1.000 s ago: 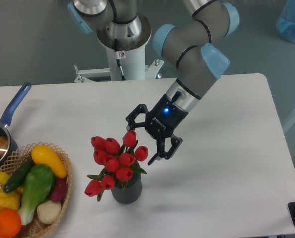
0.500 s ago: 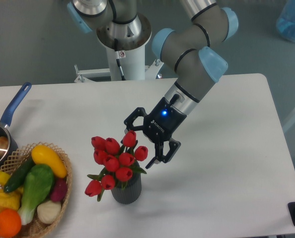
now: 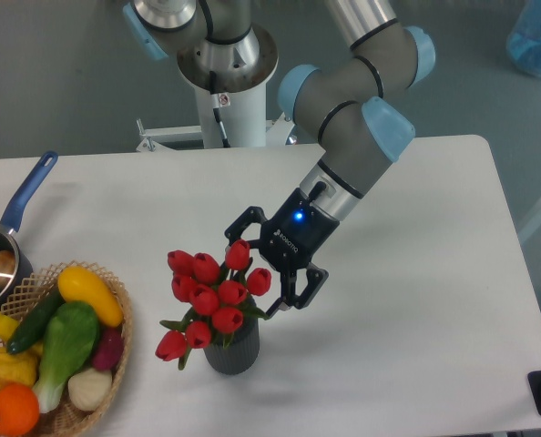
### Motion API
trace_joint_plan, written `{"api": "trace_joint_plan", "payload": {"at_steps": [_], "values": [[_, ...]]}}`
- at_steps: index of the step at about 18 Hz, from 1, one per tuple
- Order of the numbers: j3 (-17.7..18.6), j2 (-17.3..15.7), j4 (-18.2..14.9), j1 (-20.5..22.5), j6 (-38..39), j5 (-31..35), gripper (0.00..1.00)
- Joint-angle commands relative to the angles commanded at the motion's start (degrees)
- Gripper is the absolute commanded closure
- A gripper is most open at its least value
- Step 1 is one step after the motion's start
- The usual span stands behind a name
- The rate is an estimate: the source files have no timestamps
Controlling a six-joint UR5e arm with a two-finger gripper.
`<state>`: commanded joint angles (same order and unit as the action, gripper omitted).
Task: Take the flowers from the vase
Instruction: 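Lower the open gripper around the tulip stems below the flower heads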
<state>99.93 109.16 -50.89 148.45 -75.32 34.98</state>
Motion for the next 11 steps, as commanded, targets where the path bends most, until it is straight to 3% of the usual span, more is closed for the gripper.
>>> {"api": "trace_joint_plan", "payload": {"at_steps": [11], "values": [[-0.2,1.8,0.1,-1.1,-0.2,-2.7,0.00]]}}
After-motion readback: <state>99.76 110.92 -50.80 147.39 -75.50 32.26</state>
